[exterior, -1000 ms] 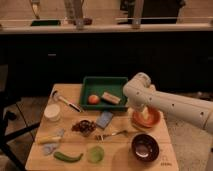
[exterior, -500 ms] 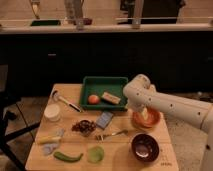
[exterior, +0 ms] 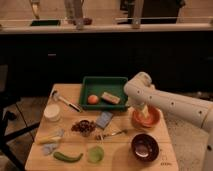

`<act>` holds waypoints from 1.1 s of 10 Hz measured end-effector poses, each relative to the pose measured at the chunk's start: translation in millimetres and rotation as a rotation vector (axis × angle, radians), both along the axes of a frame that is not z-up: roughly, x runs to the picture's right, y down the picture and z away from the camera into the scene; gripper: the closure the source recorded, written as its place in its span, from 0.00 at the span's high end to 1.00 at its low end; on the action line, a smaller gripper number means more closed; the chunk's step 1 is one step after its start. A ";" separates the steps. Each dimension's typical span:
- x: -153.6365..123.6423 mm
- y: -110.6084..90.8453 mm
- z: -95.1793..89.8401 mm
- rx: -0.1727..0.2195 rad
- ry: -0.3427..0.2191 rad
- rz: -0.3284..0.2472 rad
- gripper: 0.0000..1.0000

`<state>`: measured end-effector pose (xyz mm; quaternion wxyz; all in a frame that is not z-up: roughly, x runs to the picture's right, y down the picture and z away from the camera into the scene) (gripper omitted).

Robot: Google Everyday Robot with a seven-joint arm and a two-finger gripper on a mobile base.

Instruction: Stack bowls on top of each other

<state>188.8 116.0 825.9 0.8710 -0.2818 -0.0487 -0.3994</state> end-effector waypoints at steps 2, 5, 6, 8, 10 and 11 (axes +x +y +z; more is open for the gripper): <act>-1.4 -24.5 -11.0 0.025 0.008 0.013 0.80; 0.5 -43.1 2.0 0.017 0.070 0.084 0.80; 4.2 -48.2 12.5 0.020 0.111 0.148 0.80; 20.8 -57.0 33.0 0.025 0.206 0.295 0.80; 39.9 -56.8 40.3 0.026 0.272 0.396 0.80; 48.0 -55.4 42.4 0.021 0.294 0.437 0.80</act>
